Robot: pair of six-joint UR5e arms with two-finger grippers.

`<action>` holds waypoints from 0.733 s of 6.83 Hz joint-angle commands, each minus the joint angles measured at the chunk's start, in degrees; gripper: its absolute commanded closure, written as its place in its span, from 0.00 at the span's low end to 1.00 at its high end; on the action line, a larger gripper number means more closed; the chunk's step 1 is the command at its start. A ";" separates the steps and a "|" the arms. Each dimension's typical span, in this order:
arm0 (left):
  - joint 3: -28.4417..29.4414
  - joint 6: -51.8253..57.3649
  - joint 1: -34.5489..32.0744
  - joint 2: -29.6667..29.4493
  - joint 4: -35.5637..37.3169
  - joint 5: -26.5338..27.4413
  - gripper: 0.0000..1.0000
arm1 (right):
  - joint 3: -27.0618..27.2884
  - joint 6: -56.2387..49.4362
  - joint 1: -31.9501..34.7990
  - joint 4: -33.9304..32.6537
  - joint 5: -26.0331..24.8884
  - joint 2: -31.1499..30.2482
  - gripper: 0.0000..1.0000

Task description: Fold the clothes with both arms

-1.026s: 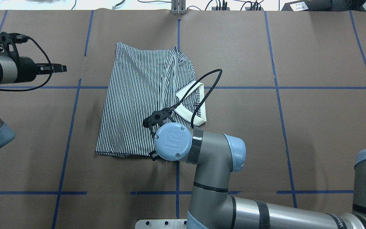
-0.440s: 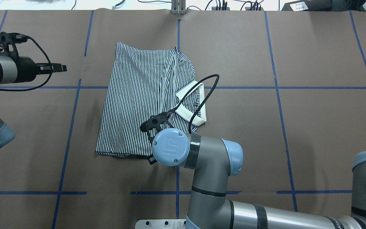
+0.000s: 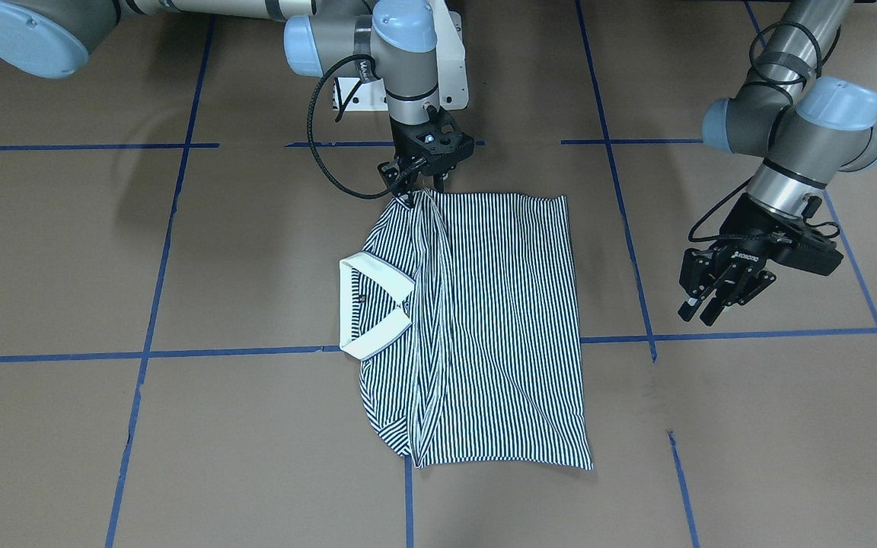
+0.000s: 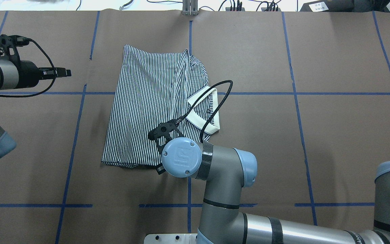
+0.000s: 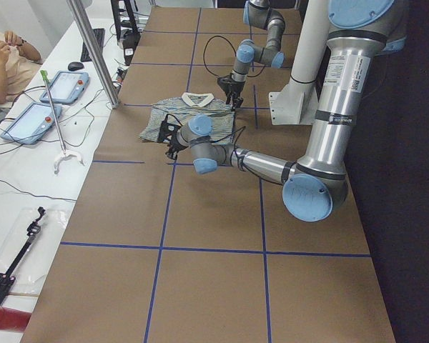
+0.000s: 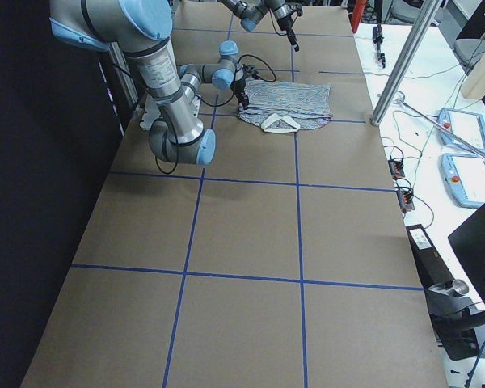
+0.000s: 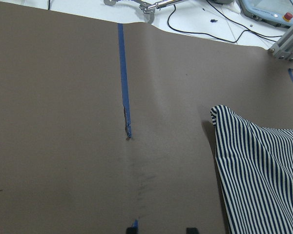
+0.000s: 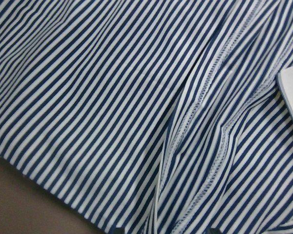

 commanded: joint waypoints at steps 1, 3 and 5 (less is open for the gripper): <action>-0.02 -0.19 0.00 0.00 0.00 -0.02 0.55 | 0.06 -0.15 -0.03 0.09 0.09 -0.64 1.00; 0.06 -1.76 0.18 -0.43 0.00 -0.11 0.55 | 1.11 -0.67 -0.20 0.09 0.53 -1.08 1.00; 0.15 -2.12 0.27 -0.70 0.09 -0.11 0.55 | 4.96 -1.47 1.28 -0.35 2.19 -3.09 1.00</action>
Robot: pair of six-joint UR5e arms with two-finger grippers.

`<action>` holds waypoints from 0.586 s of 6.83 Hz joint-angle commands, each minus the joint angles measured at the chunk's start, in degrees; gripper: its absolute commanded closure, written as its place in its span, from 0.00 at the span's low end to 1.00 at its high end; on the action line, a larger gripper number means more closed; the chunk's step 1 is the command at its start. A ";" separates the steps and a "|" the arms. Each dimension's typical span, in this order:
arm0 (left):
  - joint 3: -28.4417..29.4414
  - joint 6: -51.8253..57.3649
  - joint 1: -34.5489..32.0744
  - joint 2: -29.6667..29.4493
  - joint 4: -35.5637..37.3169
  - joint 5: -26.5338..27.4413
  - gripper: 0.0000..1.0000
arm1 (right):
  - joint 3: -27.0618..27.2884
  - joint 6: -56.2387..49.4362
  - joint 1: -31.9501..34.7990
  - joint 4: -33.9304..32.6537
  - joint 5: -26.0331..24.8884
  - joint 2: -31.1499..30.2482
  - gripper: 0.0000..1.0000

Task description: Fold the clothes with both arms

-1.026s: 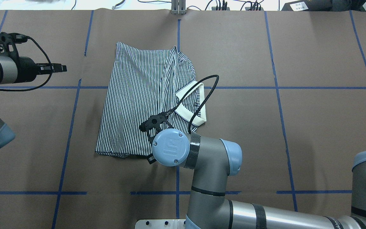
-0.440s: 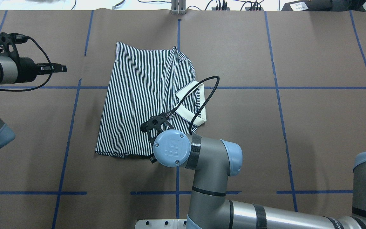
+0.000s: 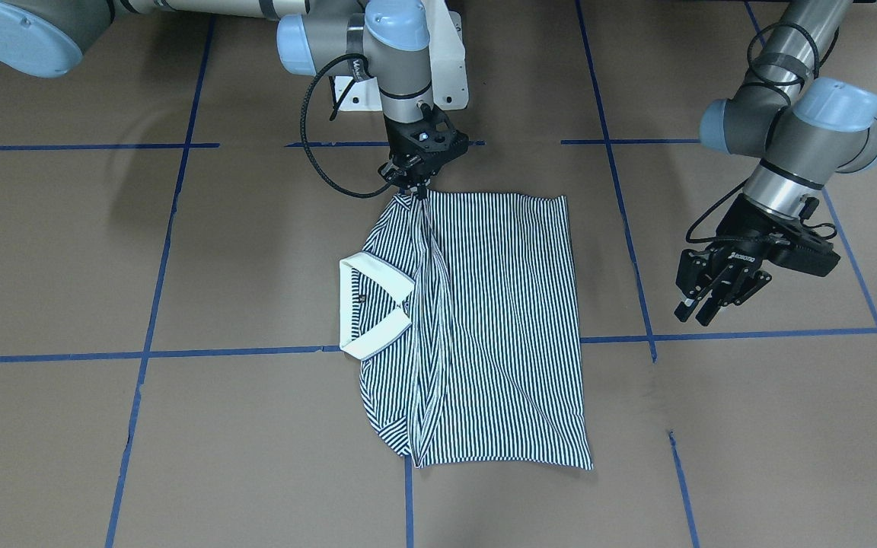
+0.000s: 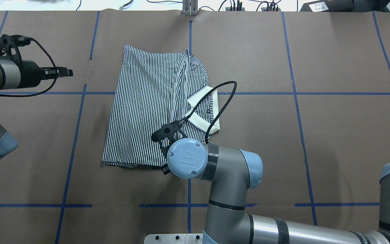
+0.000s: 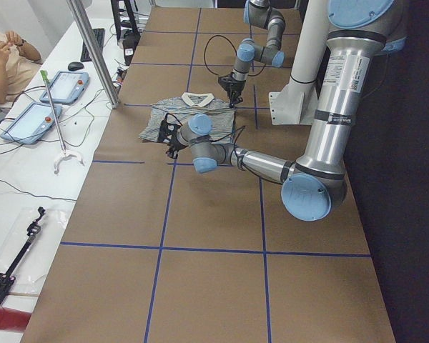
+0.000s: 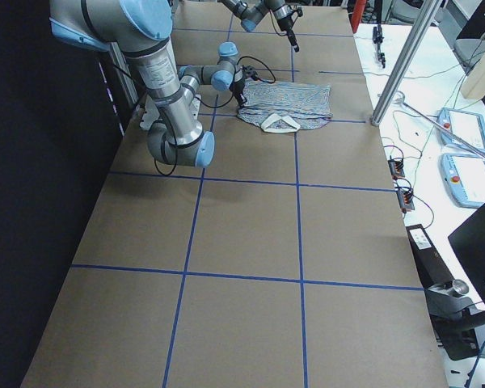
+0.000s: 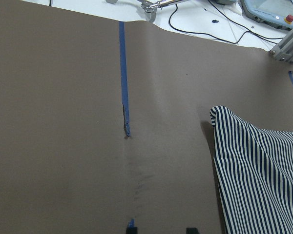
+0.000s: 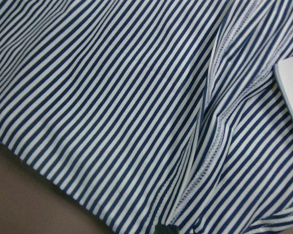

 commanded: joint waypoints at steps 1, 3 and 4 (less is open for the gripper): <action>0.03 -0.98 0.05 -0.20 0.07 0.00 0.55 | 3.00 -1.59 2.21 -0.08 2.01 -2.65 1.00; -0.23 -2.92 0.40 -0.37 -0.02 0.08 0.55 | 6.40 -2.48 2.75 -0.34 1.93 -5.37 1.00; -0.32 -3.27 0.58 -0.37 -0.11 0.17 0.55 | 10.35 -2.22 2.75 -0.43 1.32 -8.96 1.00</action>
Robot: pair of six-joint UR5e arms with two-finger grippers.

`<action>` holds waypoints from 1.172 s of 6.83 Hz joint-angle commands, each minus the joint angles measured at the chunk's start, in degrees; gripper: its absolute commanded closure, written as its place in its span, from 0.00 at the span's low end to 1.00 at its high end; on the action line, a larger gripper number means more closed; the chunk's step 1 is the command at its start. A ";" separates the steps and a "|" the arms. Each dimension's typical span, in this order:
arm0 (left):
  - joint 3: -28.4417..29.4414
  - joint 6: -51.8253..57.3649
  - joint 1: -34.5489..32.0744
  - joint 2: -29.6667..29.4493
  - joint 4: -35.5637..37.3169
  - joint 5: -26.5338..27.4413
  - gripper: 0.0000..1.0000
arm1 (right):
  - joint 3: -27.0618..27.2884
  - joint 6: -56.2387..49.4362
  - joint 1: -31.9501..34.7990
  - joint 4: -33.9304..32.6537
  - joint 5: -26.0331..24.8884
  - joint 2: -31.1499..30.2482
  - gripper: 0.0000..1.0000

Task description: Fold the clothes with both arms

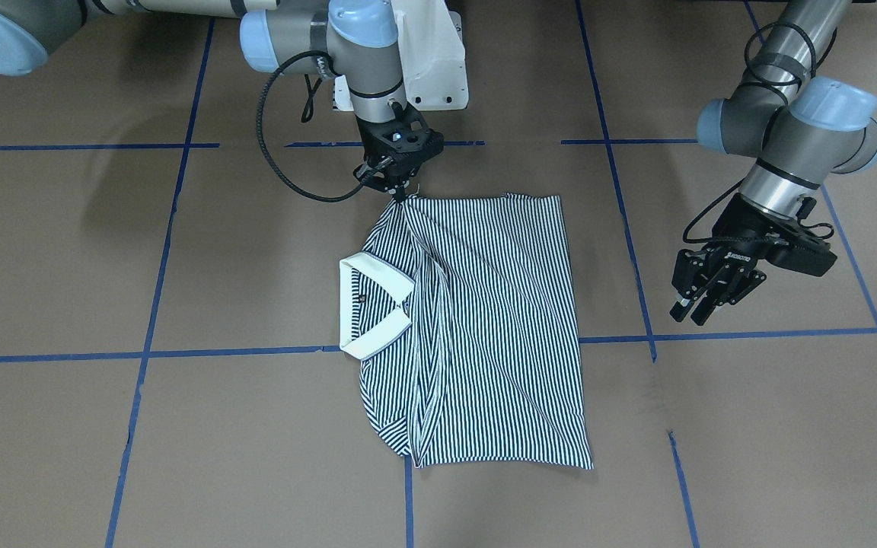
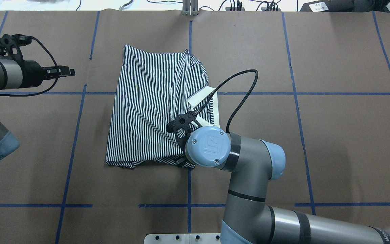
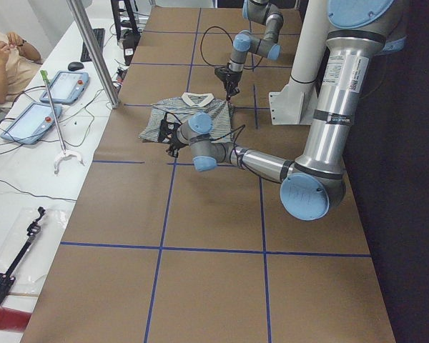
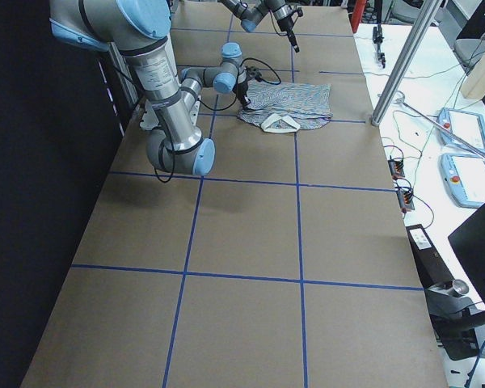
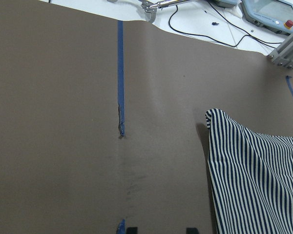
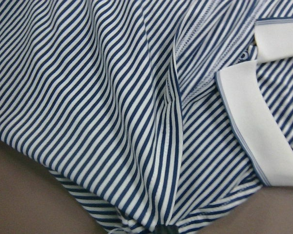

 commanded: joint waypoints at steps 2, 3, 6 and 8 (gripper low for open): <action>-0.44 -1.89 0.83 0.04 -0.16 0.16 0.55 | 1.17 0.77 -4.85 0.33 -9.28 -3.94 1.00; -0.53 -1.89 0.92 0.13 -0.16 0.16 0.55 | 0.80 0.86 -4.96 0.42 -9.42 -4.02 0.75; -0.45 -1.89 0.92 0.22 -0.16 0.16 0.55 | 0.71 5.04 -4.96 0.68 -9.42 -2.09 0.46; -0.45 -1.80 0.92 0.48 -0.16 0.16 0.55 | 0.71 34.25 -4.96 2.69 -9.42 0.28 0.43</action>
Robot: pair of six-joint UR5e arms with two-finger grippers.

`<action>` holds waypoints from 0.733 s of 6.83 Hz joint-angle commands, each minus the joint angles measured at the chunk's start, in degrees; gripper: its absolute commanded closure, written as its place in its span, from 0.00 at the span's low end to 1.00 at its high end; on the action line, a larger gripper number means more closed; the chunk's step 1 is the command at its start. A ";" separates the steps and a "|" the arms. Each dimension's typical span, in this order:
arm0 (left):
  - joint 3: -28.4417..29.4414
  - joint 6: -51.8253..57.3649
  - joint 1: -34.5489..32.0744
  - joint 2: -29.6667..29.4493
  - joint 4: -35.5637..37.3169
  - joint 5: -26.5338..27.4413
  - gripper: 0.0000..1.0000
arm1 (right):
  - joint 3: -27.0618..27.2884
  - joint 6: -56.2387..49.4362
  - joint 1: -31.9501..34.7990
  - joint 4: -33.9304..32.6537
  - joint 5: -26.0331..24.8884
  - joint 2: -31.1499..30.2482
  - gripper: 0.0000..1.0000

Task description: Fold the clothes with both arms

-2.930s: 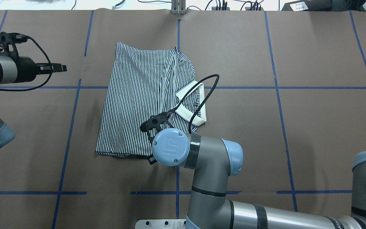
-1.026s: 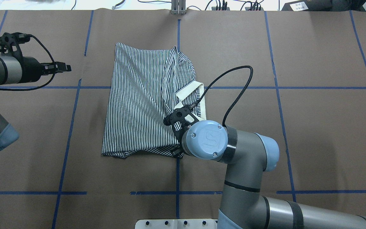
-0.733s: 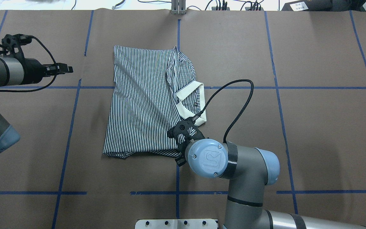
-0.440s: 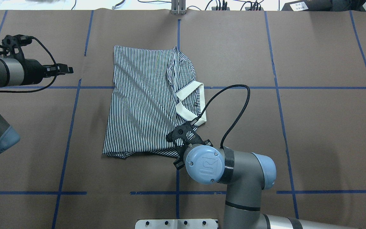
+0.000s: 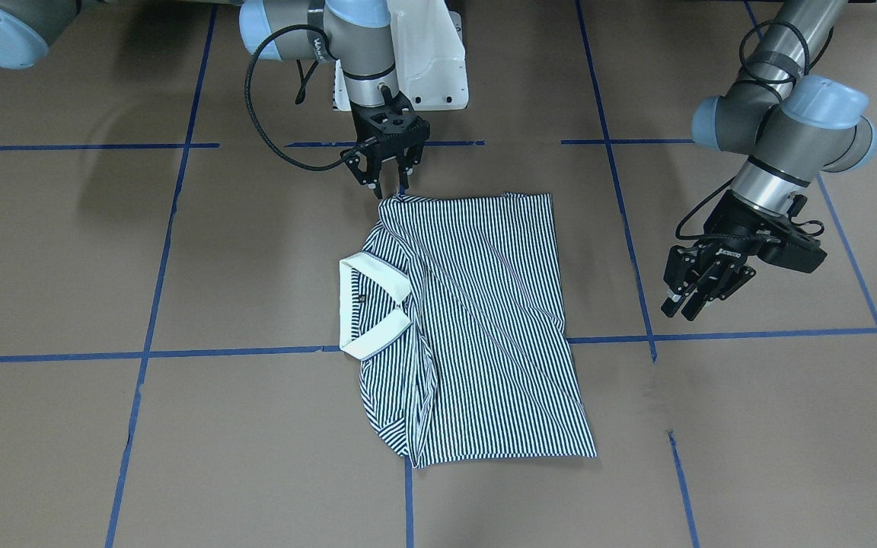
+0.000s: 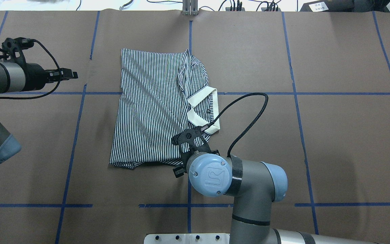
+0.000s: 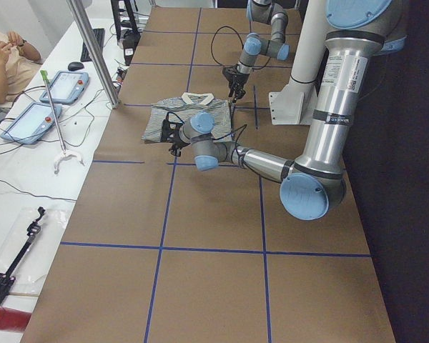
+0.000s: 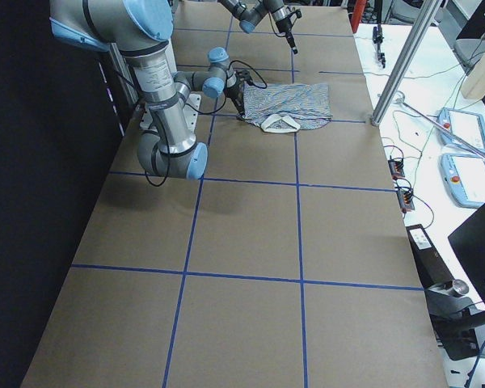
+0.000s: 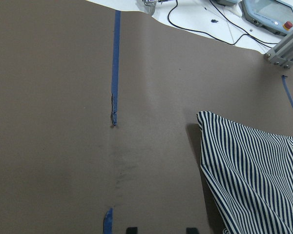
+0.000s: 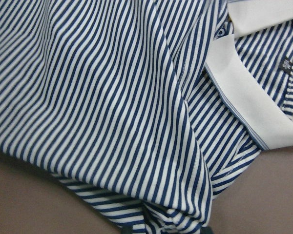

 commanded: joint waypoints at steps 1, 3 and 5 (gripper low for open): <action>0.00 0.07 0.00 0.15 0.00 0.00 0.55 | -0.35 31.83 0.00 4.52 0.01 -0.02 0.43; 0.18 0.42 0.00 0.06 0.00 0.18 0.55 | -0.79 47.90 0.00 6.65 -3.22 -2.23 0.39; 0.09 0.42 0.00 -0.29 0.00 0.26 0.55 | -2.38 50.69 -0.44 6.84 -4.12 -2.06 0.27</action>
